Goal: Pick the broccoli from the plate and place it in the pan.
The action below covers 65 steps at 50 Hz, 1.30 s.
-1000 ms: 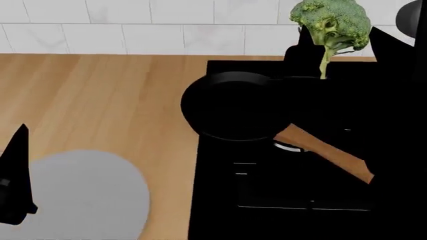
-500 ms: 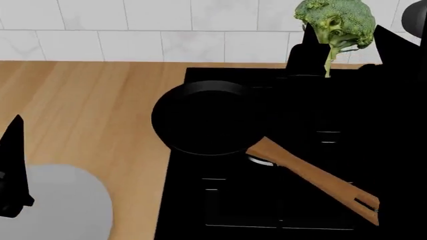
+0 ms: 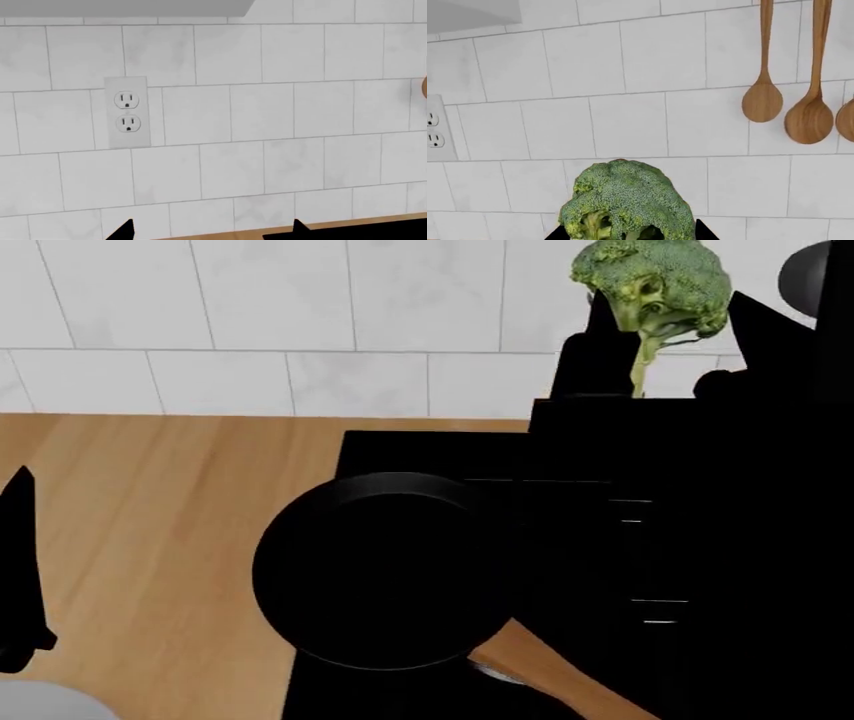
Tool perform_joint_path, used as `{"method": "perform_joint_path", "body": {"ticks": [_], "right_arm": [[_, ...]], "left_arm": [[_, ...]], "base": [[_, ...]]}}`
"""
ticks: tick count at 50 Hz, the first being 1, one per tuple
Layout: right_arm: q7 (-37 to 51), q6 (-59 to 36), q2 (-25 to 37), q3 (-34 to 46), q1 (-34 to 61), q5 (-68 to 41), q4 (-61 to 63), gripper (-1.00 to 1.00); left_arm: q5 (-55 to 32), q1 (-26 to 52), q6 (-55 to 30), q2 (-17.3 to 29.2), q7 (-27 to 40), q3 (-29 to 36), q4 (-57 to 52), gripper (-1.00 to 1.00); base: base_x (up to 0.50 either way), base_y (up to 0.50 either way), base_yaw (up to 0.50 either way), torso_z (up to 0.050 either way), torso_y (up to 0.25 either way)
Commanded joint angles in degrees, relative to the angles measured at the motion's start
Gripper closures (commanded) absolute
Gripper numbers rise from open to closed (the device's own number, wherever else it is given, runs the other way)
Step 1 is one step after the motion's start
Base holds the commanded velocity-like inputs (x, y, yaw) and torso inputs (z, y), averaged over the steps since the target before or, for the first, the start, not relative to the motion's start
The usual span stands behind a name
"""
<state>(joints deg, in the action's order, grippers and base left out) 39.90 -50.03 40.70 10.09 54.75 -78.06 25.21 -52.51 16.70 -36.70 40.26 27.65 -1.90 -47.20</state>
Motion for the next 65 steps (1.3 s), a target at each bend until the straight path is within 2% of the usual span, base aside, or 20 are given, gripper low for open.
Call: {"method": "perform_joint_path", "body": {"ticks": [1,5,16,26,42,64,65], "right_arm": [[-5.6,-3.3,-0.6,4.8,4.0,3.1,0.1,1.00],[-8.3,-4.5,-3.0,8.2,5.9,4.3,-2.0,1.00],[-18.9,-3.4,-9.6,20.5,8.9,15.9,-10.6,1.00],[-23.0,-2.1,-11.5,28.3,6.8,22.1,-12.8,1.00],[-22.8,-2.2,-10.7,31.1,1.6,22.1,-11.1,1.00],[-23.6,-1.5,-11.4,33.1,0.1,22.8,-11.2,1.00],[-23.5,-1.6,-11.5,33.0,0.0,22.6,-11.2,-1.00]], "left_arm": [[-0.4,0.4,-0.3,0.0,0.6,0.4,-0.4,-1.00],[-0.3,0.8,-0.2,-0.3,0.7,0.8,-0.4,-1.00],[0.3,-0.5,0.4,-0.6,1.2,0.7,-0.9,-1.00],[-1.0,-1.5,0.3,0.1,2.1,-0.4,-2.0,-1.00],[-1.2,-2.4,0.8,0.1,2.5,-0.6,-2.2,-1.00],[-0.3,-2.8,1.6,-1.0,3.1,0.4,-2.3,-1.00],[-0.4,-2.7,1.6,-1.0,3.1,0.4,-2.3,-1.00]], "base": [[0.00,0.00,0.00,0.000,0.000],[0.00,0.00,0.00,0.000,0.000],[0.00,0.00,0.00,0.000,0.000],[0.00,0.00,0.00,0.000,0.000],[0.00,0.00,0.00,0.000,0.000],[0.00,0.00,0.00,0.000,0.000],[0.00,0.00,0.00,0.000,0.000]]}}
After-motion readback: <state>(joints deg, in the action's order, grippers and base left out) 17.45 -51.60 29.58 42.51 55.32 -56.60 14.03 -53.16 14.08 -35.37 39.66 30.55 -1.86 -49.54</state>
